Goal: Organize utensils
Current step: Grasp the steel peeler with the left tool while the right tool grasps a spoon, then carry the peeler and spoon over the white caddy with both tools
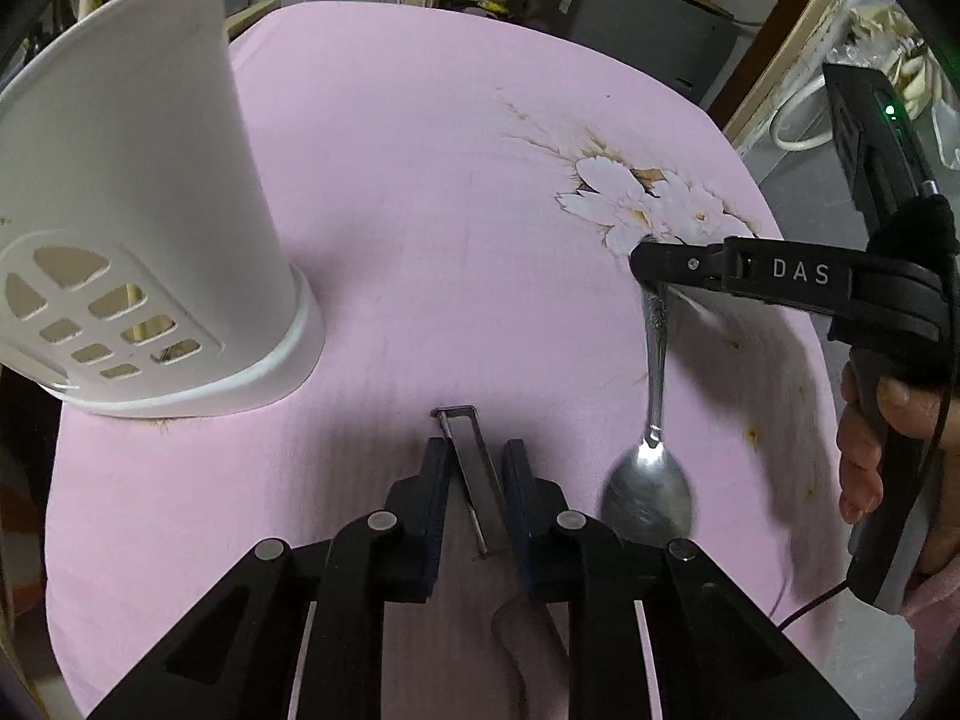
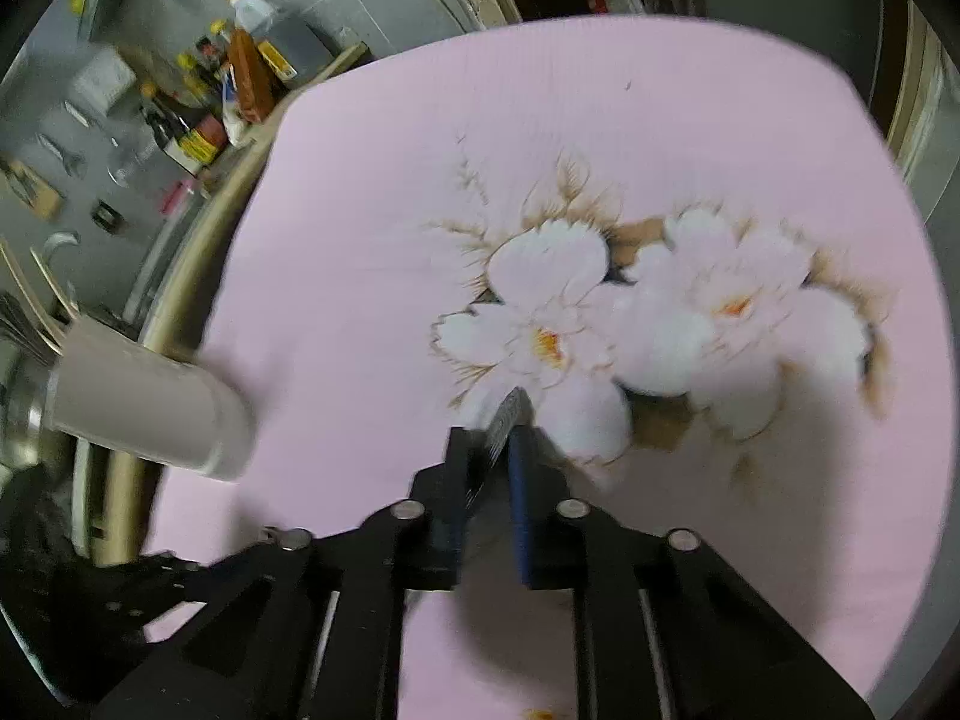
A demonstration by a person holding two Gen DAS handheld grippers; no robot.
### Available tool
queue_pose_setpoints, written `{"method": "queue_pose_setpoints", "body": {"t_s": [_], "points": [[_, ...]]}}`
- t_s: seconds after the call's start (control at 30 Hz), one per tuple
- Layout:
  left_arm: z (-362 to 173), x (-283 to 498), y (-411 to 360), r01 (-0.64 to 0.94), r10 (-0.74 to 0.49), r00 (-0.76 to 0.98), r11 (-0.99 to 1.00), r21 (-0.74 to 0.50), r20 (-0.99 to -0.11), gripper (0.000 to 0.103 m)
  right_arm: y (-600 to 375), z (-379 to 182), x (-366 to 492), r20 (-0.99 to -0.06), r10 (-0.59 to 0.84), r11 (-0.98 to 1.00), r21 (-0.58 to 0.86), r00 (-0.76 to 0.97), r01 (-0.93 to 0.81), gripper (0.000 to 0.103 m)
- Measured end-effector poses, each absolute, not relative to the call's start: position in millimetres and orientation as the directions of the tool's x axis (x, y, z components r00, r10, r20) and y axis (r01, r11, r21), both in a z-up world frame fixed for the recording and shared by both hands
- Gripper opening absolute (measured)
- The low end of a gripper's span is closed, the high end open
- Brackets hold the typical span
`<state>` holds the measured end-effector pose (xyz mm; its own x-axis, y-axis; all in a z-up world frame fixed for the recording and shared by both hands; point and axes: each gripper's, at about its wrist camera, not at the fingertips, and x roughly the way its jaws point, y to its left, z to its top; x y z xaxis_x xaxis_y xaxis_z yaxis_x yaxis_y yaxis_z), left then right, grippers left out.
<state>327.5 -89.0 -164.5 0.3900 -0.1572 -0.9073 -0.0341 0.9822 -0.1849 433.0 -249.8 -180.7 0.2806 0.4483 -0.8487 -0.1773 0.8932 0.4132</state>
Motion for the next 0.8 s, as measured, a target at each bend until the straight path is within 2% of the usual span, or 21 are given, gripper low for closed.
{"method": "queue_pose_setpoints", "body": {"t_s": [0.17,0.47,0.8], "points": [[-166.5,324.9,-85.5,-0.022,-0.195,0.382,0.975,-0.220,-0.903,0.016,-258.2,-189.0,424.4,-0.813,0.524,0.852,0.504,0.255,-0.144,0.006],[-168.9,315.5,-81.7,0.025,-0.249,0.329,0.967,-0.255,-0.911,0.016,-269.7,-186.5,369.6,-0.819,0.534,0.844,0.506,0.209,-0.176,0.003],[-166.4,328.9,-103.5,0.106,-0.149,0.218,0.986,-0.128,-0.965,0.016,-272.0,-187.9,344.0,-0.837,0.514,0.855,0.484,0.185,-0.185,0.003]]}}
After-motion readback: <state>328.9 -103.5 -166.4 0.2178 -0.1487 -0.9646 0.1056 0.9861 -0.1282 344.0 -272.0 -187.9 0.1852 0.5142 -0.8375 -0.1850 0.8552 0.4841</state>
